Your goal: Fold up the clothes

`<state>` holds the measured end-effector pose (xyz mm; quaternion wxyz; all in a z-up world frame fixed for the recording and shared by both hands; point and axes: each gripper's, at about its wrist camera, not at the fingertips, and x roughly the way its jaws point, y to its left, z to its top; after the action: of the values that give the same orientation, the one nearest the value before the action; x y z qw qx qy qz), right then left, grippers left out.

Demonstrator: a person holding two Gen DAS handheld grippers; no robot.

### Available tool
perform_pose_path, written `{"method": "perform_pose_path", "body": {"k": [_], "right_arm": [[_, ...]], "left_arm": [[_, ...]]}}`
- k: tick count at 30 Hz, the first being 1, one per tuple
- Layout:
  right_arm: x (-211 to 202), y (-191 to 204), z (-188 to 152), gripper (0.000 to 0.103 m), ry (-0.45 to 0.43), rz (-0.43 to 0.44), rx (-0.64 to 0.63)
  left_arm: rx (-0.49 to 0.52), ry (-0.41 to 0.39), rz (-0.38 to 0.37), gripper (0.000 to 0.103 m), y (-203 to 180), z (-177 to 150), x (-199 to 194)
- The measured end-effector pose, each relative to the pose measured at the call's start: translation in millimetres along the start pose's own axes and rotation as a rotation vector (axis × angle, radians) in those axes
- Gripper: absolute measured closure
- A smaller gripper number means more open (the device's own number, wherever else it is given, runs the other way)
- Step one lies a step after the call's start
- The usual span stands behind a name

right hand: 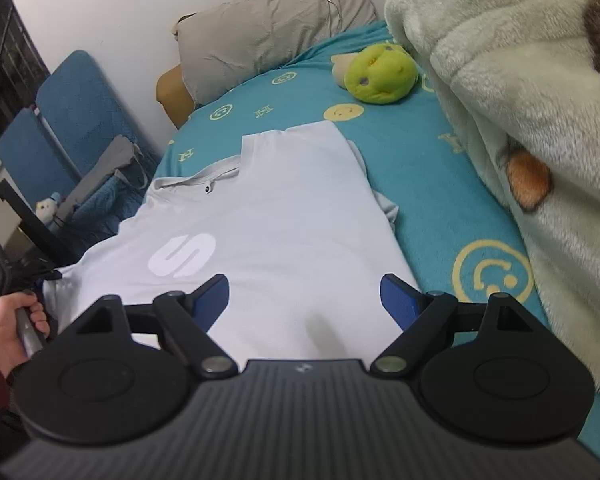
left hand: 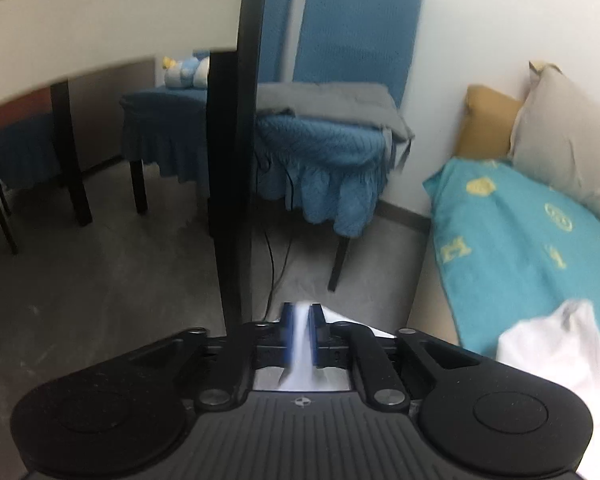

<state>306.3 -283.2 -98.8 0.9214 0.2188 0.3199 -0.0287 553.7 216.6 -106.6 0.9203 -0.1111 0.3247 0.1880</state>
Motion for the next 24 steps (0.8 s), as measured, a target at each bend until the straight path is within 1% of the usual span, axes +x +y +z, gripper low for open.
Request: {"method": "perform_pose_path", "body": {"k": [1, 2, 4, 6, 8, 9, 11, 15, 17, 19, 20, 21, 22, 23, 24], "right_arm": [[1, 1, 0, 0.019, -0.008, -0.002, -0.014], [2, 1, 1, 0.019, -0.014, -0.002, -0.027], [3, 3, 1, 0.019, -0.024, 0.002, -0.046], [3, 3, 3, 0.019, -0.029, 0.007, -0.052], [1, 2, 4, 0.019, -0.034, 0.018, -0.040], [-1, 1, 5, 0.019, -0.036, 0.024, -0.030], [-7, 0, 6, 0.019, -0.042, 0.032, -0.015], [-27, -1, 7, 0.019, -0.062, 0.043, 0.006], [-39, 0, 6, 0.019, -0.077, 0.042, 0.004], [-50, 2, 4, 0.019, -0.094, 0.035, -0.003], [-55, 2, 3, 0.019, -0.098, 0.030, -0.004], [-58, 1, 1, 0.019, -0.099, 0.026, -0.006], [-62, 1, -1, 0.019, -0.100, 0.021, -0.007], [-65, 0, -3, 0.019, -0.098, 0.016, -0.006], [-67, 0, -5, 0.019, -0.094, 0.011, -0.004]], "left_arm": [[-0.002, 0.018, -0.018, 0.065, 8, -6, -3], [-0.014, 0.044, -0.040, 0.057, 14, -12, -8], [-0.040, 0.105, -0.086, 0.056, 27, -26, -20], [-0.080, 0.221, -0.160, 0.051, 40, -44, -39], [-0.094, 0.362, -0.217, 0.048, 62, -63, -60], [-0.095, 0.422, -0.237, 0.047, 69, -75, -76], [-0.081, 0.530, -0.253, 0.040, 81, -100, -108], [0.002, 0.688, -0.273, 0.040, 96, -143, -172], [0.095, 0.737, -0.253, 0.040, 96, -163, -199], [0.195, 0.801, -0.228, 0.041, 90, -177, -211], [0.226, 0.811, -0.216, 0.044, 87, -181, -215], [0.257, 0.820, -0.203, 0.043, 85, -185, -219], [0.282, 0.828, -0.192, 0.044, 83, -188, -224], [0.288, 0.836, -0.186, 0.052, 85, -188, -227], [0.293, 0.844, -0.185, 0.057, 87, -187, -231]]}}
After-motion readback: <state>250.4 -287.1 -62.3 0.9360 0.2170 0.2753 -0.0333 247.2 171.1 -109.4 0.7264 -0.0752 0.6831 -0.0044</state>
